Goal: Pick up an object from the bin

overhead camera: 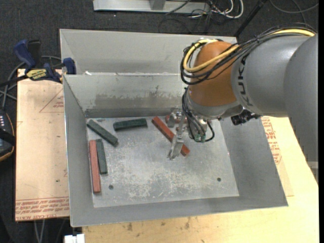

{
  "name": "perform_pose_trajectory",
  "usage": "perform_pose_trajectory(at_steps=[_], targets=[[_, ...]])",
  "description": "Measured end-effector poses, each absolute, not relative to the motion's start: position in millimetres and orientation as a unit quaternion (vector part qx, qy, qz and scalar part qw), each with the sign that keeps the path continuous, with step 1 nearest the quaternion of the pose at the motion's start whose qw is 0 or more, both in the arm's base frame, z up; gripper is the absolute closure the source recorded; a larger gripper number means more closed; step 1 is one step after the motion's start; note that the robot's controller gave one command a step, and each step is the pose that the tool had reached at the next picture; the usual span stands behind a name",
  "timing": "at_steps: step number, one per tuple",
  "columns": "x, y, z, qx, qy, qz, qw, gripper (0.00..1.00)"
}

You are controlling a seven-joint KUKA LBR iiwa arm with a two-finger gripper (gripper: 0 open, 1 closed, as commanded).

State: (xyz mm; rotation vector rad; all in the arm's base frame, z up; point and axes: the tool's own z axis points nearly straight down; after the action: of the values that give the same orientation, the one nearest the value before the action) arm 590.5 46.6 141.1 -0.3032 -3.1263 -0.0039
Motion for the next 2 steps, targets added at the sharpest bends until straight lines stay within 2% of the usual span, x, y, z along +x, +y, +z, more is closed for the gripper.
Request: perform_pose_trajectory(at_steps=[1, 2], targets=[[646.4, 11.9, 67.3, -0.105, -0.994, 0.000, -0.002, 0.00], [649.2, 13.4, 74.8, -0.103, -0.995, -0.001, -0.006, 1.00]])
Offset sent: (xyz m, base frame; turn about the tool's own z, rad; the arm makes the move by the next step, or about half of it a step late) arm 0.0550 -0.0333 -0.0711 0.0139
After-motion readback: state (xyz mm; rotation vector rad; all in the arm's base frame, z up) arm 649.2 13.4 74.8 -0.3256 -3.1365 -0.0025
